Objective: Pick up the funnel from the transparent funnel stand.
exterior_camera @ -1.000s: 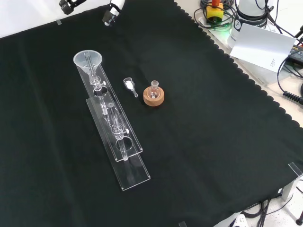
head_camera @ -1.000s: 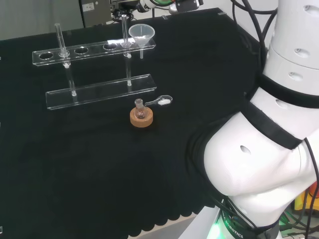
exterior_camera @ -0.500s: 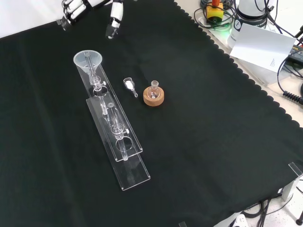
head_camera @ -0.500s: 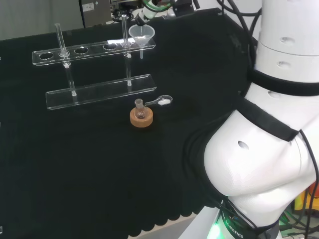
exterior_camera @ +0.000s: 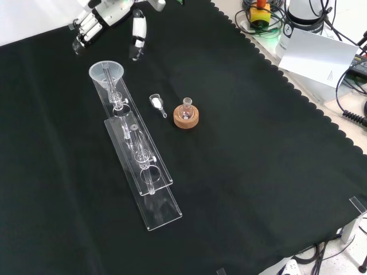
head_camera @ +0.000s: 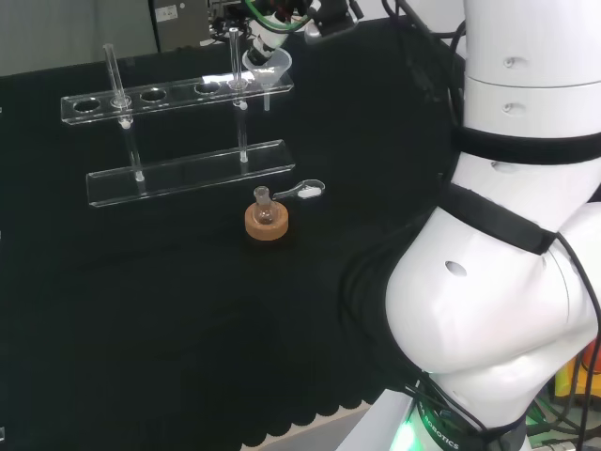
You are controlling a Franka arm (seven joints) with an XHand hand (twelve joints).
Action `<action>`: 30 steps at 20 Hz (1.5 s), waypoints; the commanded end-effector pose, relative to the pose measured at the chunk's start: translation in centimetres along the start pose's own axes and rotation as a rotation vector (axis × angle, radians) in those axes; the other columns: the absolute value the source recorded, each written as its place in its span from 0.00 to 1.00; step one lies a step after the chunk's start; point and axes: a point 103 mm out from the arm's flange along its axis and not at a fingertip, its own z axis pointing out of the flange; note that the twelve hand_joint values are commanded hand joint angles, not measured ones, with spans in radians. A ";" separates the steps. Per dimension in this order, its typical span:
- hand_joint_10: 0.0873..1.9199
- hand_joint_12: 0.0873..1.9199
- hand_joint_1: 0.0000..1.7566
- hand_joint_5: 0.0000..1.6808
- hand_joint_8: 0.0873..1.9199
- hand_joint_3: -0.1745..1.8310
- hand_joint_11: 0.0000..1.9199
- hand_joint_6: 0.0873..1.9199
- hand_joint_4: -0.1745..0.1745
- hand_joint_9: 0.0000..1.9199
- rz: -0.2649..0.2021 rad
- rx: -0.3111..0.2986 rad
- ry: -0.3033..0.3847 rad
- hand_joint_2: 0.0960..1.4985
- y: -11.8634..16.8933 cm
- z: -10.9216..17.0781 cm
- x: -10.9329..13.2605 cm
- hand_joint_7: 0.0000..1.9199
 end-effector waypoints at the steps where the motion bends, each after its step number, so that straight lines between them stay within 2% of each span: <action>1: 0.35 0.71 0.29 0.00 0.16 0.20 0.09 0.00 0.52 0.09 0.005 0.042 -0.057 0.46 0.9 0.8 0.6 0.00; 6: 0.37 0.69 0.29 0.00 0.16 0.19 0.16 0.00 0.55 0.09 0.014 0.047 -0.081 0.45 1.4 1.0 0.5 0.00; 16: 0.39 0.70 0.26 0.00 0.01 0.18 0.12 0.00 0.56 0.02 0.015 0.055 -0.098 0.45 2.3 1.3 -0.1 0.00; 23: 0.40 0.70 0.26 0.00 0.01 0.18 0.13 0.00 0.54 0.03 0.003 0.063 -0.095 0.45 2.9 2.8 -0.4 0.00; 30: 0.39 0.70 0.26 0.00 0.07 0.16 0.14 0.00 0.52 0.06 -0.011 0.070 -0.111 0.46 3.7 3.5 -0.1 0.00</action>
